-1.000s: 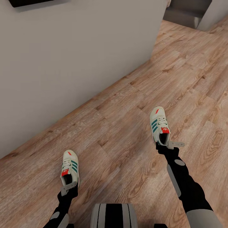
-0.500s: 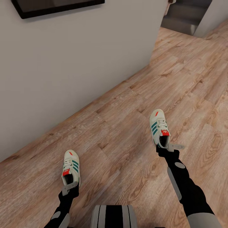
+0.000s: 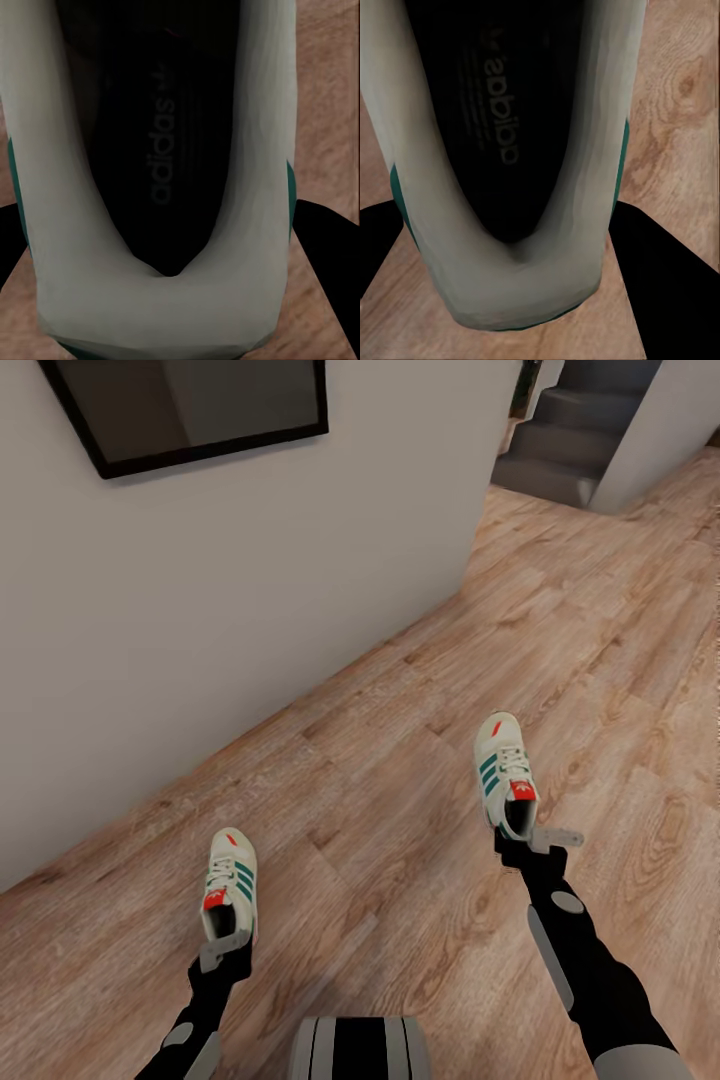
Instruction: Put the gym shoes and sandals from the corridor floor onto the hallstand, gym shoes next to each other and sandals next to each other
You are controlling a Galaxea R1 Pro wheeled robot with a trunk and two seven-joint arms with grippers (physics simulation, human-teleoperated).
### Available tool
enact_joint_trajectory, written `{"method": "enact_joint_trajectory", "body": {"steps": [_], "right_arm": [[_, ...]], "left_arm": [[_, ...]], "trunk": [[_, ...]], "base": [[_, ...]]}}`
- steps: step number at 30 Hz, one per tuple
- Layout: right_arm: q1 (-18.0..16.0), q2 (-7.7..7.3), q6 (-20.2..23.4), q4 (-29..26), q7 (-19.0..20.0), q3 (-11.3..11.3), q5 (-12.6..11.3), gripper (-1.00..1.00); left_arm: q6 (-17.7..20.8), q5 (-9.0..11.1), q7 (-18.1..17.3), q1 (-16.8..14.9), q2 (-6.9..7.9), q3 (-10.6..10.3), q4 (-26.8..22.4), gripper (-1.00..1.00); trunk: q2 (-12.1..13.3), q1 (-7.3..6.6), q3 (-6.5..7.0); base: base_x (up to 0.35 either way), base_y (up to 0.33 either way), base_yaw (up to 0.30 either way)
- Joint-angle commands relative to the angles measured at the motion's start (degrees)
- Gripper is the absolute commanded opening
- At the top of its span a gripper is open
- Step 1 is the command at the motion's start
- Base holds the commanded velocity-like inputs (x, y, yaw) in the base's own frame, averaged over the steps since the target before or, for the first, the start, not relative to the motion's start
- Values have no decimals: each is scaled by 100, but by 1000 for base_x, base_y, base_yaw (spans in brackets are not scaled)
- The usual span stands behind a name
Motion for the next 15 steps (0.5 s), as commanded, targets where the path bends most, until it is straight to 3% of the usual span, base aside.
{"method": "enact_joint_trajectory", "body": {"steps": [1, 6, 9, 13, 15], "right_arm": [[0, -5, -85, -13, -23, 6, -29, -100], [25, -1, -197, 22, -31, 9, -22, -100], [316, 4, -336, 365, -48, -5, -29, -100], [484, 3, -843, 894, -47, -17, -31, -100], [566, 2, -1375, 1374, -34, -16, -28, -100]], "left_arm": [[-15, -18, -29, 12, 2, -21, 2, -100], [-23, -243, -27, 83, 17, -82, -49, -100], [-39, -384, -24, 91, 15, -95, -61, -100], [-43, -573, -20, 100, 14, -93, -56, -100], [-46, -677, -14, 103, 19, -92, -40, -100]], "trunk": [[0, -3, 28], [7, -16, 184], [11, -23, 277], [17, -34, 402], [19, -39, 465]], "base": [[0, 0, -73], [0, 0, -73], [0, 0, -71], [0, 0, -69], [0, 0, -68]]}}
